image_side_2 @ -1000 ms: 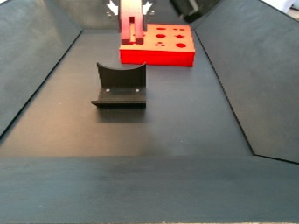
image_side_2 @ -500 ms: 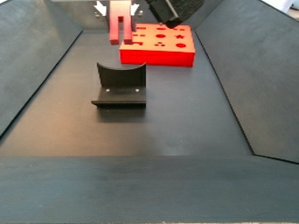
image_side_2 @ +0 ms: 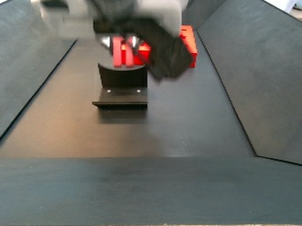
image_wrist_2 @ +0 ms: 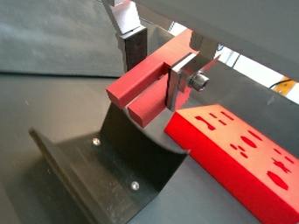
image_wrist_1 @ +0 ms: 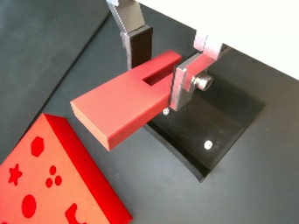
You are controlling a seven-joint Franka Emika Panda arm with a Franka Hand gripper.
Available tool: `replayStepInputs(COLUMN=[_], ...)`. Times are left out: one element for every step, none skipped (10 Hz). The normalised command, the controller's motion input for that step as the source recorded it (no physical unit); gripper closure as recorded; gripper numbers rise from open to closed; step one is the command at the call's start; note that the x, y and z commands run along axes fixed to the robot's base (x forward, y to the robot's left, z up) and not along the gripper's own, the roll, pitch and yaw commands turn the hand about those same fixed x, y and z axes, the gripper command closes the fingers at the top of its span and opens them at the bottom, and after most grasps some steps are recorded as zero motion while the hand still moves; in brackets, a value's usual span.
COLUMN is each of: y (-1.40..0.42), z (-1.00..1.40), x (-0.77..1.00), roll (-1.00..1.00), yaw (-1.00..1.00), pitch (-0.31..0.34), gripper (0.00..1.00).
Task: Pick up the double-square object. Move up. Rotate the double-square object. Place the double-square object on the fixture. Regrasp the double-square object. Move to above the board. Insert the double-square object.
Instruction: Place the double-square object on the fixture.
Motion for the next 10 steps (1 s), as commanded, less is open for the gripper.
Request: replayStepInputs(y=[0.09, 0.1, 0.1, 0.11, 0.11, 0.11, 0.11, 0.1, 0.08, 0.08], z=[-1.0, -1.0, -1.0, -1.0, -1.0, -1.0, -0.98, -0.81, -0.61, -0.57], x=[0.14, 0.15, 0.16, 0.17, 0.18, 0.18, 0.18, 0.16, 0.12, 0.1], roll=[-1.0, -0.79, -0.63, -0.53, -0.28, -0.21, -0.15, -0.15, -0.14, -0.12], yaw=[-0.16, -0.14, -0.13, -0.12, -0.1, -0.1, -0.09, -0.09, -0.09, -0.08], pitch=[0.043, 0.037, 0.035, 0.034, 0.041, 0.042, 0.032, 0.02, 0.016, 0.016], gripper=[1.0, 1.0, 1.0, 1.0, 1.0, 1.0, 1.0, 1.0, 1.0, 1.0])
